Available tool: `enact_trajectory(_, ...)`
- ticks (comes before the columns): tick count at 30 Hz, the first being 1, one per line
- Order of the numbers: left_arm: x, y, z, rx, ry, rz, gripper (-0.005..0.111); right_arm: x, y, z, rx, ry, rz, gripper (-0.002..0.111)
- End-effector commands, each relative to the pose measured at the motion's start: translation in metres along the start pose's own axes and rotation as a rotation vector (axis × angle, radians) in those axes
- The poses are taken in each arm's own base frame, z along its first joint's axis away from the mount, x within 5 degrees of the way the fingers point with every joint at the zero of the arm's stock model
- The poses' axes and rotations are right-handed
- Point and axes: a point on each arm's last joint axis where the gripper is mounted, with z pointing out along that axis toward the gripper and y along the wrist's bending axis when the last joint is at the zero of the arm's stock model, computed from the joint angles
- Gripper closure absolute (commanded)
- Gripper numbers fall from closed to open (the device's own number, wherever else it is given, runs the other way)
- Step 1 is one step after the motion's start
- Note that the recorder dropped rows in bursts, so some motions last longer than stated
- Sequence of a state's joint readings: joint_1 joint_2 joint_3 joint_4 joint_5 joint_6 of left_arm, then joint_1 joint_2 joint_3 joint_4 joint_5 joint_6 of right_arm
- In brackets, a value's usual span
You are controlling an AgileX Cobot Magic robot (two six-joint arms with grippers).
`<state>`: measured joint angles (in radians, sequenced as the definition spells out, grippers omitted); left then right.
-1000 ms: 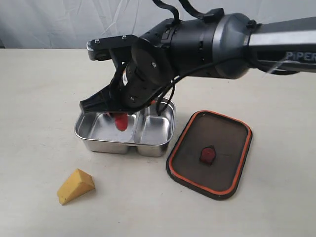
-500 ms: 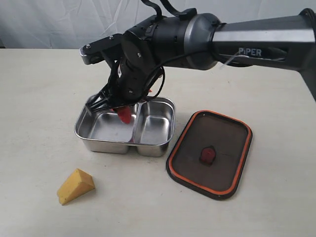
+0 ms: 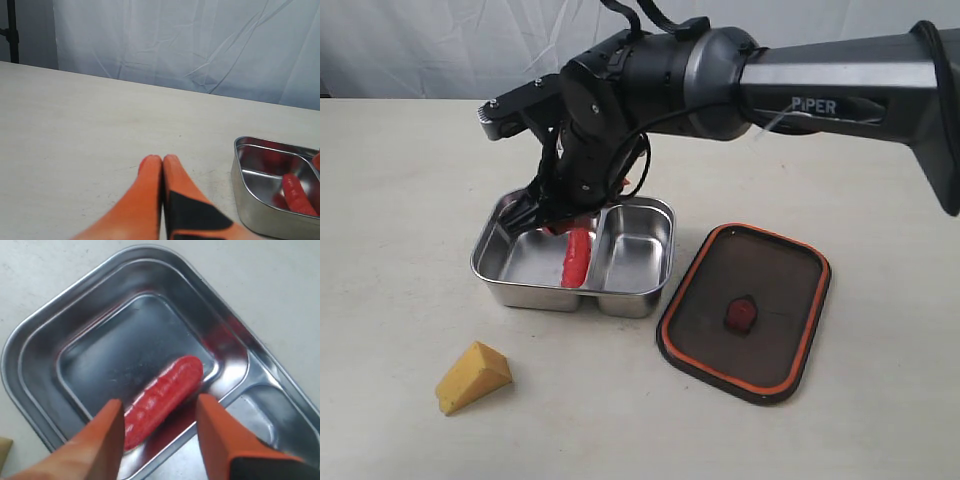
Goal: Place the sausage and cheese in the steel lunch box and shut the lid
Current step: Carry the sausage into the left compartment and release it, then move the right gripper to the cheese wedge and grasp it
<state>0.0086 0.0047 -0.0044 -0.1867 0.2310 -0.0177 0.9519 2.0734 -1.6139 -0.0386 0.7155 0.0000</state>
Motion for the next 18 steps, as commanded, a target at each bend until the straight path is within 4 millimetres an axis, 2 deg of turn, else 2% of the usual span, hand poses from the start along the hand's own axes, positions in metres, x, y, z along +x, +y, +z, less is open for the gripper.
enact_trajectory(1, 0.001, 0.000, 0.000, 0.002, -0.002, -0.003, 0.107, -0.005, 0.010, -0.012, -0.078, 0.026, -0.238, 0.063)
enact_trajectory(8, 0.001, 0.000, 0.000, 0.002, -0.002, -0.003, 0.107, 0.012, 0.066, -0.031, -0.443, 0.071, -0.942, 0.063)
enact_trajectory(11, 0.001, 0.000, 0.000, 0.002, -0.002, -0.003, 0.107, 0.016, 0.084, -0.032, -0.456, 0.075, -1.048, 0.062)
enact_trajectory(18, 0.001, 0.000, 0.000, 0.002, -0.002, -0.003, 0.107, 0.015, 0.115, -0.031, -0.378, 0.008, -1.227, 0.040)
